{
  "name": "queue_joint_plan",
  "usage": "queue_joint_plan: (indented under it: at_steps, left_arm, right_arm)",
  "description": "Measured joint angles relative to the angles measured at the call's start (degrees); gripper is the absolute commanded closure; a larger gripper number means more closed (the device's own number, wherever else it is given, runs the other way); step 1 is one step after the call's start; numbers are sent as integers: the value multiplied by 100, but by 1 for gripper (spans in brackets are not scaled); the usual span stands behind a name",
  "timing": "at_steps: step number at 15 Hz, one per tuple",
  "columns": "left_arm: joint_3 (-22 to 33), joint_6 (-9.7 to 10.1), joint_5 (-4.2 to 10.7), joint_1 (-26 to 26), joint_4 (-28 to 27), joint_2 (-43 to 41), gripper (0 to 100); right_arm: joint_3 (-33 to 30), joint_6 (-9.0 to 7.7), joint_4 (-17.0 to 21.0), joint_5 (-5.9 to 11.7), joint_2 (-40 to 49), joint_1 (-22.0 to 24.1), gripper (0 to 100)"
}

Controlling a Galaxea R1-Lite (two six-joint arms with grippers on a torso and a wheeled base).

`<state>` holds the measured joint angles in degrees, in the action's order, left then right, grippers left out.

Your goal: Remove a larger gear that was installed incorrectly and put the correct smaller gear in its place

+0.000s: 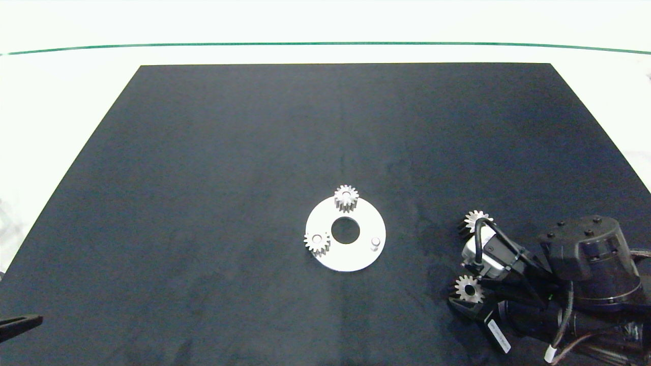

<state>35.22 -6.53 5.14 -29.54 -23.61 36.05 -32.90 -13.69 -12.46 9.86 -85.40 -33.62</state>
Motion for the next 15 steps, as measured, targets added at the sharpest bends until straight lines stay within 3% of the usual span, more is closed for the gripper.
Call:
queue_joint_plan:
  at_steps: [4,9,13,15]
  left_arm:
    - [-38,0,0,0,-4,-28,0]
    - [-118,-2,0,2,0,-96,0]
    - [-129,-2,0,5,0,-184,0]
    - [-124,0,0,2,0,-210,0]
  right_arm:
    - [-108,-4,-79,30,22,22,78]
    - [-752,-52,1,121,-2,11,78]
    - [-1480,-80,736,140,-51,-74,78]
    - [-1759,-77,866,133,-121,-182,78]
